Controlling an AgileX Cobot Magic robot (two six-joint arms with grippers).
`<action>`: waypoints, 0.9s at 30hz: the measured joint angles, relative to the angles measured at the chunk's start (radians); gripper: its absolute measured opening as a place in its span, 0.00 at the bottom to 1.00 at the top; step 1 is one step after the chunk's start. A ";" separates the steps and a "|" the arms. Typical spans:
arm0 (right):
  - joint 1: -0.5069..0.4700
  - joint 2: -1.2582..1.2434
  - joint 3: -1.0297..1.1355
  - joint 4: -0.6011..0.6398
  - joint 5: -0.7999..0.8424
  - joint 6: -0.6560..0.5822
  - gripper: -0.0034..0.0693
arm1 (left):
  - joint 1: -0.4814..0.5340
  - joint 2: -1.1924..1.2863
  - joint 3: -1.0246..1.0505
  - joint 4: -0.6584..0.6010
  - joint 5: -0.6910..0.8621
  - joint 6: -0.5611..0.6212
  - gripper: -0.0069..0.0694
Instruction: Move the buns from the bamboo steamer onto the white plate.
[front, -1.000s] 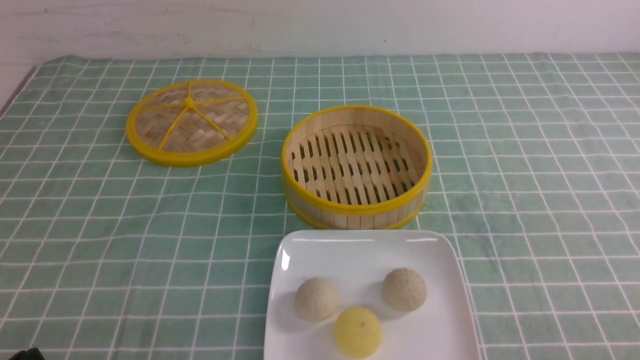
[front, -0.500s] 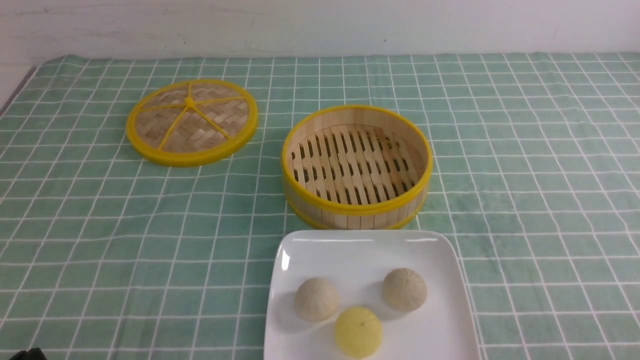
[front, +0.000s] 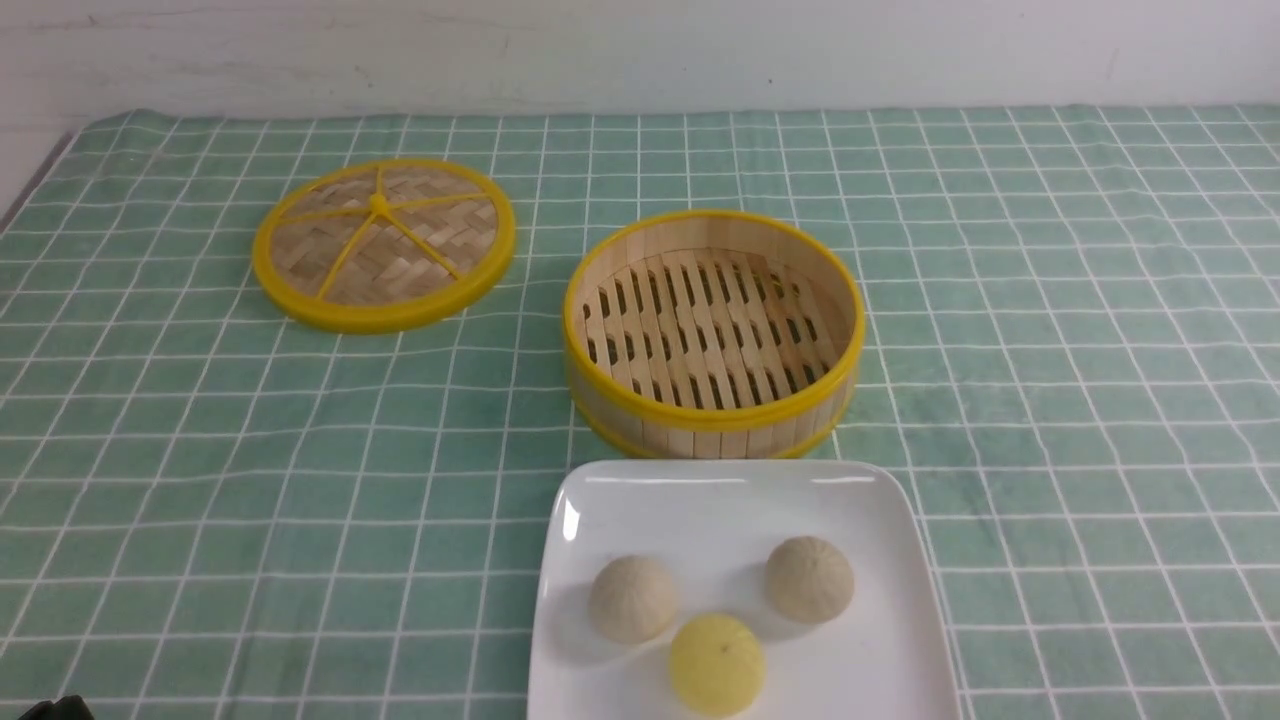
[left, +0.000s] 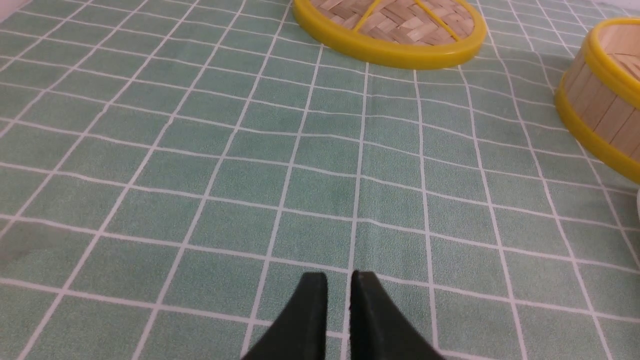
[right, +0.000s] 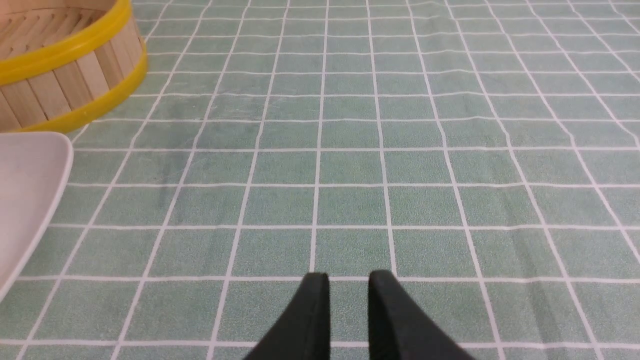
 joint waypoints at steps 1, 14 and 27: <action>0.000 0.000 0.000 0.000 0.000 0.000 0.24 | 0.000 0.000 0.000 0.000 0.000 0.000 0.23; 0.000 0.000 0.000 0.000 0.000 0.002 0.27 | 0.000 0.000 0.000 0.025 0.000 0.000 0.24; 0.000 0.000 0.000 0.000 0.000 0.002 0.29 | 0.000 0.000 0.000 0.128 0.006 0.000 0.26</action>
